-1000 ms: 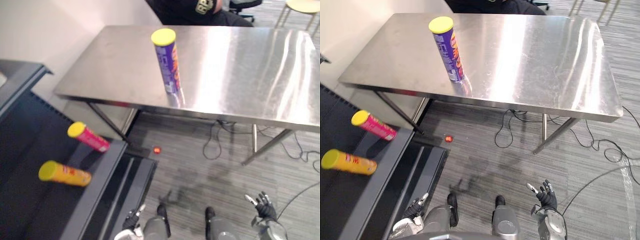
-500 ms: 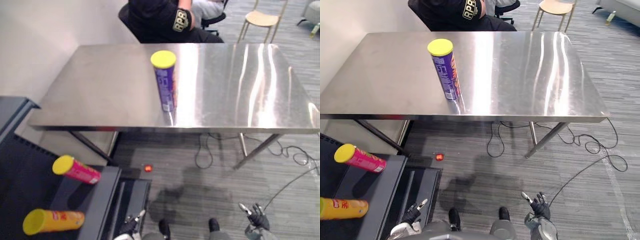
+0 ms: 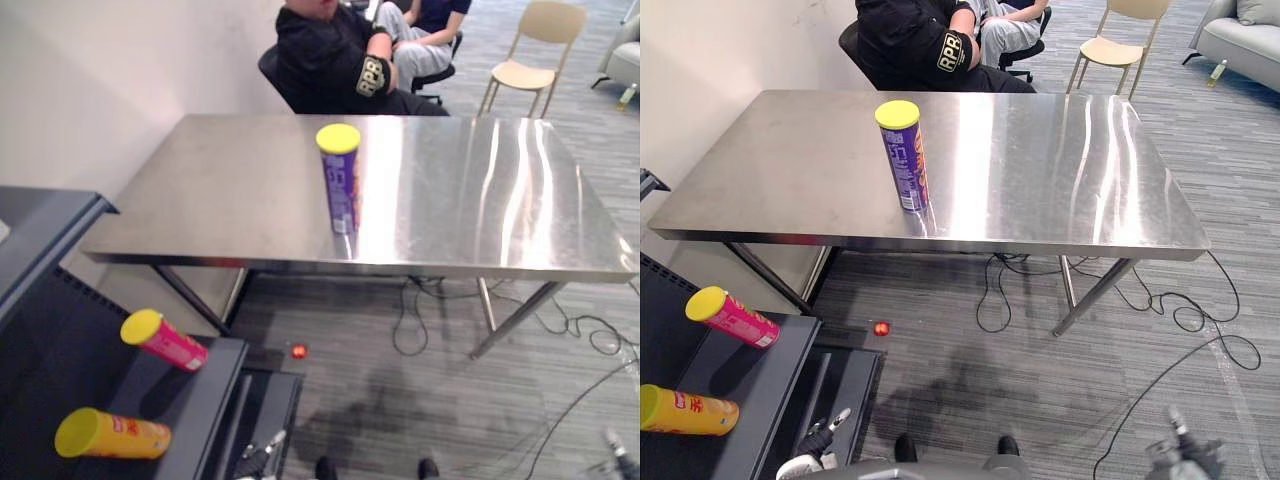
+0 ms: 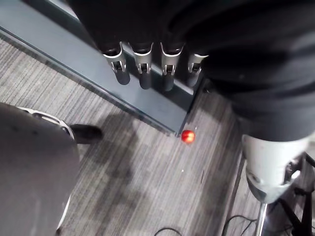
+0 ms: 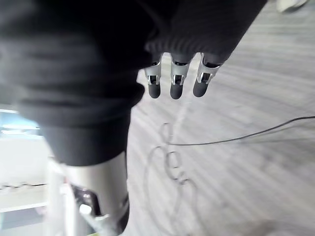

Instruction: Put the gum and the chips on the shelf.

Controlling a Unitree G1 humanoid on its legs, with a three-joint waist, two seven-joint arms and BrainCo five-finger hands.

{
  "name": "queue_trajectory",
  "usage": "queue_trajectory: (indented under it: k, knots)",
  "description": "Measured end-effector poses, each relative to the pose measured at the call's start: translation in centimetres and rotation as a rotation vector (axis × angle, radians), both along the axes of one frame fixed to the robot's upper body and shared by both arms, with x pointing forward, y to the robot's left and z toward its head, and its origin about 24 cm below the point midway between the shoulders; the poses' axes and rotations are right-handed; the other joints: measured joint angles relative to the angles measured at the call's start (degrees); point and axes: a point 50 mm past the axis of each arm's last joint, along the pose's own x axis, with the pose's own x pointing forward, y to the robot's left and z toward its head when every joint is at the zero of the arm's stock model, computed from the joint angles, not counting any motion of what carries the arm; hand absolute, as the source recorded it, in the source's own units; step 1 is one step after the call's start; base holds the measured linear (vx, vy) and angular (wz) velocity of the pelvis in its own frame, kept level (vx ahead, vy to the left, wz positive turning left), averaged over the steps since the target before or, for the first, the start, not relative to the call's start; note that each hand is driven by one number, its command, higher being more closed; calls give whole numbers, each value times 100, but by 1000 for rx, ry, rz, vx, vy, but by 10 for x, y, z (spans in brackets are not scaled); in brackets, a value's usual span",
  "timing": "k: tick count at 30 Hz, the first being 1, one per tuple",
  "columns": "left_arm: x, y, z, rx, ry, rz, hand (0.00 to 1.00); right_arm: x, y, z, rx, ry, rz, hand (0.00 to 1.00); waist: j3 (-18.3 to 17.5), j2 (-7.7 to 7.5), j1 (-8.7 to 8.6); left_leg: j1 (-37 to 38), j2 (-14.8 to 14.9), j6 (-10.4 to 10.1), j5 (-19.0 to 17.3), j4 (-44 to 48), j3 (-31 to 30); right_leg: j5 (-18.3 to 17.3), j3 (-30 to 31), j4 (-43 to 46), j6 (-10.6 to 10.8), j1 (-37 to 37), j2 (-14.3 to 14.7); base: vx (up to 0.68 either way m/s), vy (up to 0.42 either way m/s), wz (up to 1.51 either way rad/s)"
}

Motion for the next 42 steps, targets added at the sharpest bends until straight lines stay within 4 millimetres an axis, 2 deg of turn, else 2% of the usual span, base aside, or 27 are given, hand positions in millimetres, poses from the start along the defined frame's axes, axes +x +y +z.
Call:
queue_trajectory:
  k: [1,3,4,7,8,11,19,24,25,28,33,35,42]
  knots:
    - [0,0,0,1,1,0,0,7,-6,14,-51,-35,4,0,-5,2,3,1,6,-4,-2,0,39,0,8,0,0,-8,3,-35,-14,-10]
    - [-1,1,0,6,3,-5,0,37,-14,69,-240,-194,16,0,-7,2,4,-3,37,-27,-6,-1,75,0,31,-9,0,-34,33,-26,-24,-10]
    - [-1,1,0,7,1,-5,0,42,-14,81,-290,-221,23,0,-17,-12,-2,-2,48,-35,-3,-4,95,2,39,-11,1,-43,41,-13,-38,-11]
    - [-2,2,1,11,-1,-15,0,75,1,144,-518,-373,89,0,-94,-75,15,-24,124,-51,9,-4,203,55,158,-12,82,-132,127,25,-50,-22]
    - [-2,1,1,10,6,-22,0,80,9,160,-584,-416,115,0,-121,-93,11,-32,140,-59,2,-3,200,89,159,-34,96,-131,143,58,-50,-11]
    - [-2,1,1,10,6,-25,0,90,25,179,-654,-471,189,0,-171,-127,-29,-112,164,-61,0,10,160,142,110,-86,119,-139,166,46,-41,3]
    - [2,1,2,12,-6,-40,0,123,66,193,-724,-526,462,0,-201,-184,-40,-337,126,-13,107,26,-301,228,-373,-106,102,-131,124,-26,-22,26]
    - [7,0,3,14,-14,-93,0,158,103,198,-708,-575,653,0,-169,-168,22,-432,27,-21,197,26,-556,225,-604,-99,102,-116,71,-86,15,25]
    - [10,-1,4,17,-19,-109,0,166,114,197,-698,-580,704,0,-157,-153,85,-470,15,-26,224,15,-611,220,-675,-95,102,-121,57,-109,14,22]
    - [17,-3,6,21,-44,-133,0,173,122,200,-695,-600,748,0,-23,-119,172,-549,-25,-39,285,-1,-803,171,-859,-84,38,-115,15,-75,19,27]
    - [20,1,8,35,-53,-146,0,186,134,201,-650,-632,795,0,69,-114,193,-708,-38,-18,354,9,-1045,182,-1069,-100,59,-125,-7,-16,12,26]
    - [22,5,10,48,-57,-149,0,195,142,201,-623,-639,826,0,138,-127,274,-716,-38,5,374,26,-1079,207,-1092,-97,96,-118,2,39,7,9]
    - [15,13,8,69,-22,-151,0,217,165,200,-567,-640,894,0,309,-127,469,-798,-70,36,397,29,-1226,208,-1224,-118,96,-100,25,35,5,8]
